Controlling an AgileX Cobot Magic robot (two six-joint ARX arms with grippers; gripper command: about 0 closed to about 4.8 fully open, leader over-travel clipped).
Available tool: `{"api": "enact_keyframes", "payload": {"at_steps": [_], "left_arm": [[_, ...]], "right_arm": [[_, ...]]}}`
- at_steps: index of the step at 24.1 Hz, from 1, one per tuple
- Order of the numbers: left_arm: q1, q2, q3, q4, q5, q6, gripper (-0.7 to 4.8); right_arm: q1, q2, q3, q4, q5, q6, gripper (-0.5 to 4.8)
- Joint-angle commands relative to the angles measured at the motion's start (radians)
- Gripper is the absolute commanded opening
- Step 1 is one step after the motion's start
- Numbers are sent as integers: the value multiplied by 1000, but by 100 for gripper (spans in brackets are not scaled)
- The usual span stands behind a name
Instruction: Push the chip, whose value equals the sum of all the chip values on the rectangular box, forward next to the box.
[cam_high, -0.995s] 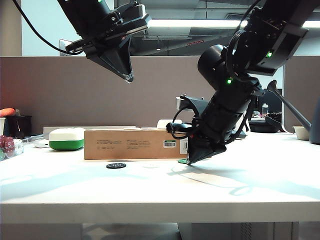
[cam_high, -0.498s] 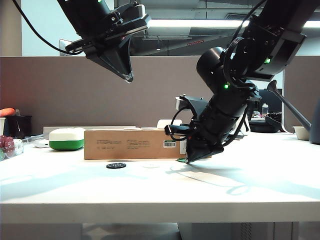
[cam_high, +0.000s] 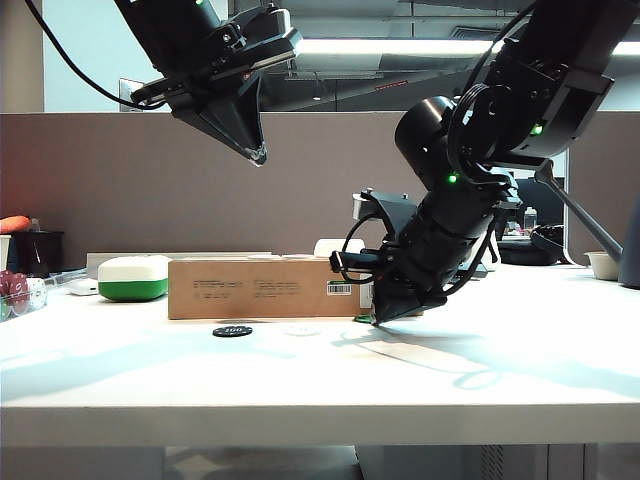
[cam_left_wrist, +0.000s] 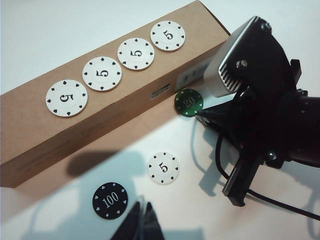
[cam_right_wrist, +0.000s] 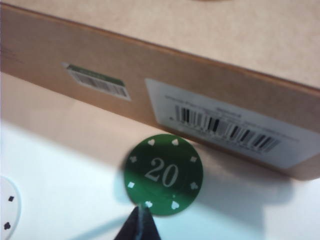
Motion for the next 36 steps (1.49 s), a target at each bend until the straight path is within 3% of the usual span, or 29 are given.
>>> {"api": "enact_keyframes", "payload": {"at_steps": [1,29,34,36], "left_arm": [[-2,-3,3,8,0,0,-5],[-2,-3,3,8,0,0,-5],[-2,-3,3,8,0,0,-5],[-2,-3,3,8,0,0,-5]], "right_arm": [[0,-2,-3,-10,5,2,-5],[0,-486,-39,-522,17,29,-5],[0,-654,-177,-559,94,135,-5],[1,-855,-313,-627,174,258,-5]]}}
